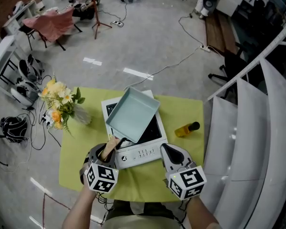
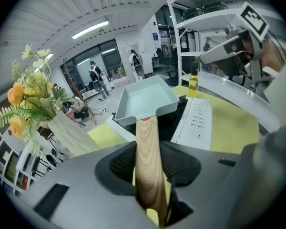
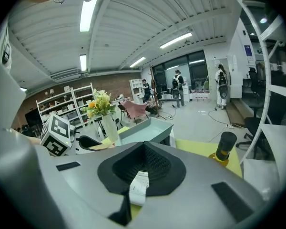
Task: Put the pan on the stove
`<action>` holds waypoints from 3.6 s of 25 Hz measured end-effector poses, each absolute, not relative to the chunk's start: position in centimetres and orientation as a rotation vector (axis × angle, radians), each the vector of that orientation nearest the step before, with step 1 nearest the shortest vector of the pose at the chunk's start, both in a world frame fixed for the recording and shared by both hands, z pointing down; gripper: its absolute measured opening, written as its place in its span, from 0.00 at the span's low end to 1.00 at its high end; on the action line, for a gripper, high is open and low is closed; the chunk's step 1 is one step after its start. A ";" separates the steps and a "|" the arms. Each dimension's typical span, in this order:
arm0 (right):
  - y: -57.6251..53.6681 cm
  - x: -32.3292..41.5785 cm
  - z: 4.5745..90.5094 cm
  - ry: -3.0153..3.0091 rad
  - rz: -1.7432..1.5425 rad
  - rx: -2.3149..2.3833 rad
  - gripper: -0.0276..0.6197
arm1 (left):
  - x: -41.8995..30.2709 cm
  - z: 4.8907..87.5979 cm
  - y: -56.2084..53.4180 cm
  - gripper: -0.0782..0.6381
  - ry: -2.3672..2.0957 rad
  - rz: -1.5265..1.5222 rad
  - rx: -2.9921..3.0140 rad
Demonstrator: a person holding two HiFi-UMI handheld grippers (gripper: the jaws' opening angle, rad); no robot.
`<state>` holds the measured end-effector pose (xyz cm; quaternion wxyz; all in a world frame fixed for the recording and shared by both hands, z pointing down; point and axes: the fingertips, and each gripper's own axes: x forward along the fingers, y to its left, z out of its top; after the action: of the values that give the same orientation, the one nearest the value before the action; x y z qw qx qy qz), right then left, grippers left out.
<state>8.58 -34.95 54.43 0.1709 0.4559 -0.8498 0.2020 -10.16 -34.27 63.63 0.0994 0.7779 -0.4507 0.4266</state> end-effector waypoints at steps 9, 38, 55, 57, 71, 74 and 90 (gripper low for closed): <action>-34.6 8.3 56.1 -2.393 0.607 1.269 0.05 | -10.2 64.2 -34.4 0.31 -1.332 1.378 2.332; -31.1 7.0 45.6 -2.506 0.411 1.328 0.05 | -10.0 47.5 -31.3 0.35 -1.514 0.986 2.550; -26.6 7.2 31.5 -2.707 0.106 1.401 0.05 | -11.2 31.4 -28.2 0.17 -1.715 0.364 2.676; -26.1 7.6 30.9 -2.708 0.092 1.410 0.05 | -11.3 30.3 -27.8 0.15 -1.746 0.342 2.684; -23.1 8.1 33.1 -2.654 0.084 1.392 0.05 | -9.7 34.7 -24.3 0.12 -1.636 0.339 2.742; -22.7 7.9 34.8 -2.634 0.133 1.356 0.05 | -9.4 36.6 -24.0 0.12 -1.605 0.376 2.724; -22.8 7.1 36.8 -2.634 0.190 1.281 0.05 | -8.5 36.6 -23.4 0.12 -1.622 0.440 2.736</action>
<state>7.12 -22.82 36.79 0.1031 0.4341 -0.8926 0.0646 -8.54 -23.45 36.57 -0.0344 0.8516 -0.5049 0.1369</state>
